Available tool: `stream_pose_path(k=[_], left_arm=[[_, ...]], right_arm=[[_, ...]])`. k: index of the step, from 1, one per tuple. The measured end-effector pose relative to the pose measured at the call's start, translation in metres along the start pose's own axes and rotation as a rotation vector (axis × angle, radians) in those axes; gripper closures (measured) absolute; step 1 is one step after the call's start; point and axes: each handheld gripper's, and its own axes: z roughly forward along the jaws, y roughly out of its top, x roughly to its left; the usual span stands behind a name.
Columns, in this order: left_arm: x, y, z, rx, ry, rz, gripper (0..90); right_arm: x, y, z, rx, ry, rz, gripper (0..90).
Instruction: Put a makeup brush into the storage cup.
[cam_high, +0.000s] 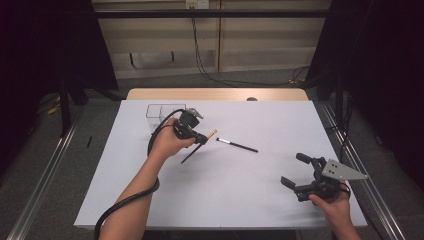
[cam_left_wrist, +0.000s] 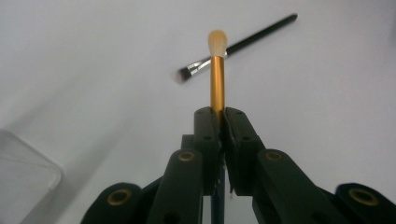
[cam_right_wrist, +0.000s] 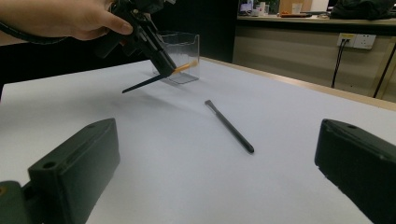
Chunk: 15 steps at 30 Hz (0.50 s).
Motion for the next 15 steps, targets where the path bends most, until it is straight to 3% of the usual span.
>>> stream_pose_path(k=[15], left_arm=[[0.002, -0.008, -0.019, -0.250, 0.026, -0.049, 84.2]], right_arm=[[0.000, 0.000, 0.001, 0.004, 0.003, -0.002, 0.0]])
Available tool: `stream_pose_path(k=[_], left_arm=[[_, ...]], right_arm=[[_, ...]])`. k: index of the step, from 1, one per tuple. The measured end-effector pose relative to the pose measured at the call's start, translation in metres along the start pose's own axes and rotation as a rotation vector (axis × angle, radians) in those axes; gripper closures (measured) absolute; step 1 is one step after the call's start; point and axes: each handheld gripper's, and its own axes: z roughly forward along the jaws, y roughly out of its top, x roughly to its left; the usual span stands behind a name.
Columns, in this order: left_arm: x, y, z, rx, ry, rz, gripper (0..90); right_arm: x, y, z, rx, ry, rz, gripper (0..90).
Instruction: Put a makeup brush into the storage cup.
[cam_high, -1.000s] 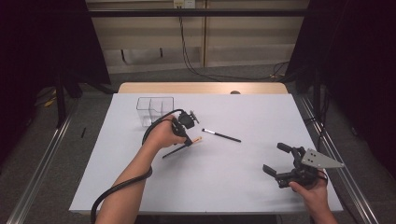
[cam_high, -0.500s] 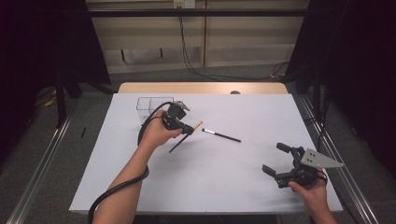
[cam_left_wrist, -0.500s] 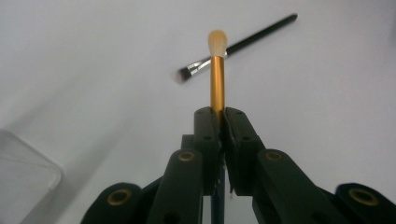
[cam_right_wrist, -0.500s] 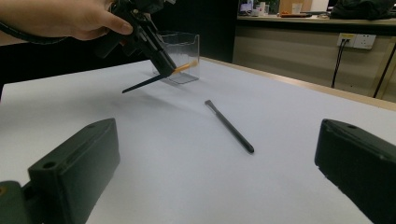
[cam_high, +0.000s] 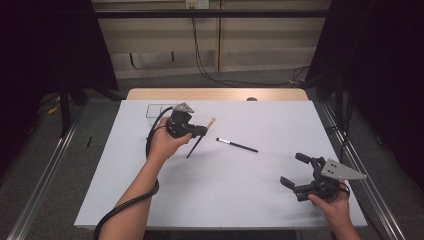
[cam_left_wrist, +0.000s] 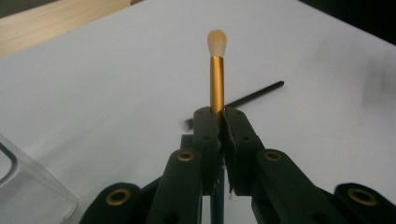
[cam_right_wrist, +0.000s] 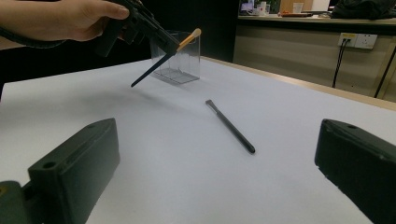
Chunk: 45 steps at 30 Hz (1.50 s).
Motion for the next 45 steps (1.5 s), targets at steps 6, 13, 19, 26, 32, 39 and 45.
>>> stream_pose_path(k=[6, 13, 19, 26, 32, 39, 45], left_arm=[[0.002, -0.002, -0.008, -0.097, 0.000, -0.035, 84.2], [0.002, -0.004, -0.014, -0.182, 0.022, -0.051, 84.3], [0.001, -0.003, -0.021, -0.263, 0.043, -0.058, 84.3], [0.000, 0.002, -0.028, -0.331, 0.071, -0.067, 84.3], [0.000, 0.004, -0.035, -0.400, 0.092, -0.071, 84.3], [0.002, 0.006, -0.038, -0.450, 0.106, -0.081, 84.3], [0.003, 0.010, -0.038, -0.470, 0.117, -0.084, 84.3]], right_arm=[[0.000, 0.000, 0.000, 0.001, -0.001, -0.002, 0.0], [0.000, 0.000, 0.000, 0.004, -0.001, -0.003, 0.0], [0.000, 0.000, 0.001, 0.001, 0.000, -0.004, 0.0], [0.001, 0.000, 0.001, -0.002, 0.004, -0.004, 0.0], [0.001, 0.000, 0.001, -0.003, 0.003, -0.005, 0.0], [0.000, 0.000, 0.000, -0.004, 0.001, -0.003, 0.0], [0.000, 0.000, 0.000, -0.005, 0.001, -0.002, 0.0]])
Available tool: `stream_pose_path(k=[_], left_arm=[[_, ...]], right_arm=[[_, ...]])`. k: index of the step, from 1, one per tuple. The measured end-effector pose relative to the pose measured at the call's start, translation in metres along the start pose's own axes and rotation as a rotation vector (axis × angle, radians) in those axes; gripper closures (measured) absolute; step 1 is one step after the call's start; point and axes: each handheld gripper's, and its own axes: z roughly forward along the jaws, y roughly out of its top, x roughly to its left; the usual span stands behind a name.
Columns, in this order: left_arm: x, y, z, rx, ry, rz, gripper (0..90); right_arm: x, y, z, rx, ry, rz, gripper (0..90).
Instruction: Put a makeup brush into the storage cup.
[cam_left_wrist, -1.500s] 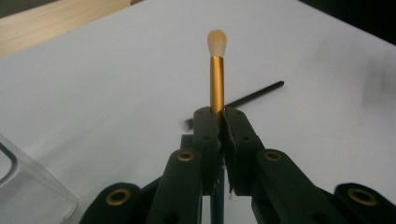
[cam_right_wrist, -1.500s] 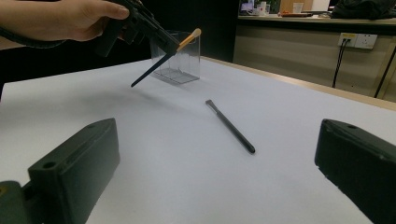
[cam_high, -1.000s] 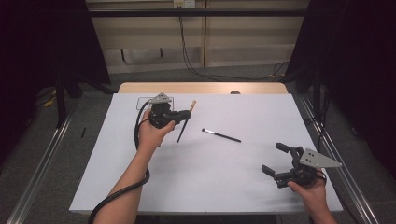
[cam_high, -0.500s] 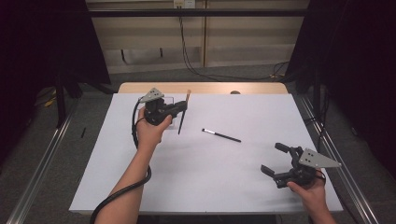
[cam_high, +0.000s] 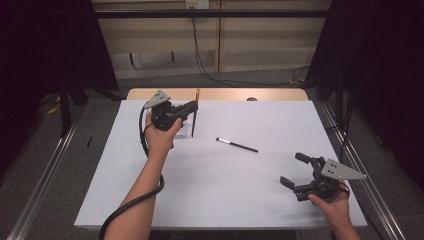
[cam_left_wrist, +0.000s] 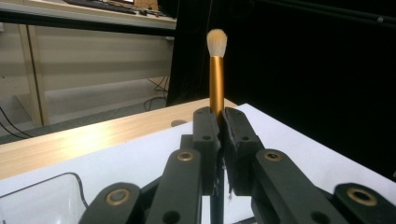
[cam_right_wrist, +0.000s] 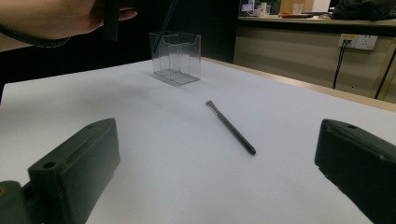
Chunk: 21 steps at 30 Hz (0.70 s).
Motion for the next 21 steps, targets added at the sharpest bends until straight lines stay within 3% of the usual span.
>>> stream_pose_path(k=[21], left_arm=[[0.007, 0.015, 0.005, -0.042, 0.034, 0.005, 84.2]], right_arm=[[-0.001, 0.000, -0.001, -0.003, -0.002, 0.003, 0.0]])
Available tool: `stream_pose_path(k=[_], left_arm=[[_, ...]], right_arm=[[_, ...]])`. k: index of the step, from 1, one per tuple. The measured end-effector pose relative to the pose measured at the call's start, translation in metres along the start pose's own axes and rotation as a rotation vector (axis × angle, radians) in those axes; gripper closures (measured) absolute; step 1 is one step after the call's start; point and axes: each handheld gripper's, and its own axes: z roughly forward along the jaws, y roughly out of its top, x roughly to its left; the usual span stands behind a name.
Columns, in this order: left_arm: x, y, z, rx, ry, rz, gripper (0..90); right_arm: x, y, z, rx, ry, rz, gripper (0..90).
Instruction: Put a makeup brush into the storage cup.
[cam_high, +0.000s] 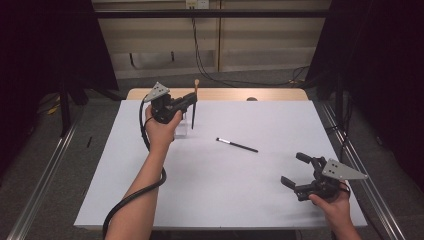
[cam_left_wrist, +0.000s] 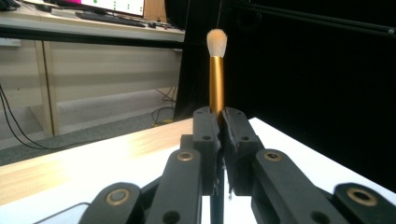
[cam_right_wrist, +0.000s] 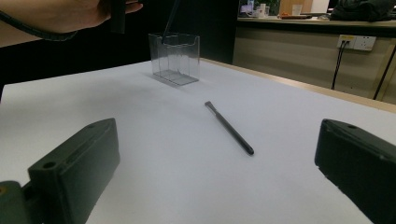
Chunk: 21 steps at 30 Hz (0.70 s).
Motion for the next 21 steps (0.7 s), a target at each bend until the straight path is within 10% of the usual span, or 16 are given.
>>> stream_pose_path(k=[21], left_arm=[[0.017, 0.016, -0.009, -0.043, 0.073, 0.010, 84.2]], right_arm=[[0.001, 0.000, 0.002, 0.006, 0.003, -0.002, 0.0]])
